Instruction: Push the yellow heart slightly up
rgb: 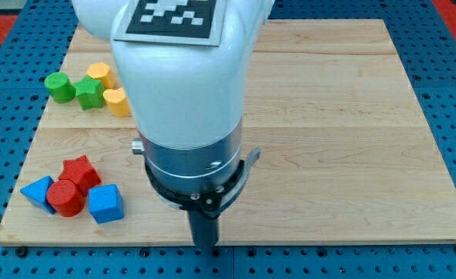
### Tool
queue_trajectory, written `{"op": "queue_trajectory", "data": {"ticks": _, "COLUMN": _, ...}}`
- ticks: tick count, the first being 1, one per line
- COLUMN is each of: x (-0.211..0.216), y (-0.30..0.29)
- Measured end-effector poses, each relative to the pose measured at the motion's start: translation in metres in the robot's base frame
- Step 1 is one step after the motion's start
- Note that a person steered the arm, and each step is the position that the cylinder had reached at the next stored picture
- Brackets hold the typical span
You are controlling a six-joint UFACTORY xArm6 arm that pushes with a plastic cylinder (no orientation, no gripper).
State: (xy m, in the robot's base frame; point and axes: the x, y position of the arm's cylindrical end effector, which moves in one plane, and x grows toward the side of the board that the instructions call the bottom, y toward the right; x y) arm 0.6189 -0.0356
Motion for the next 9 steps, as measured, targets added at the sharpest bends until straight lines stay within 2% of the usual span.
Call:
{"op": "queue_trajectory", "data": {"ticks": 2, "x": -0.001, "y": -0.055}}
{"op": "queue_trajectory", "data": {"ticks": 5, "x": -0.009, "y": -0.084}}
{"op": "queue_trajectory", "data": {"ticks": 6, "x": -0.034, "y": -0.074}}
{"op": "queue_trajectory", "data": {"ticks": 7, "x": -0.081, "y": -0.055}}
{"op": "queue_trajectory", "data": {"ticks": 8, "x": -0.121, "y": -0.064}}
{"op": "queue_trajectory", "data": {"ticks": 9, "x": -0.121, "y": -0.081}}
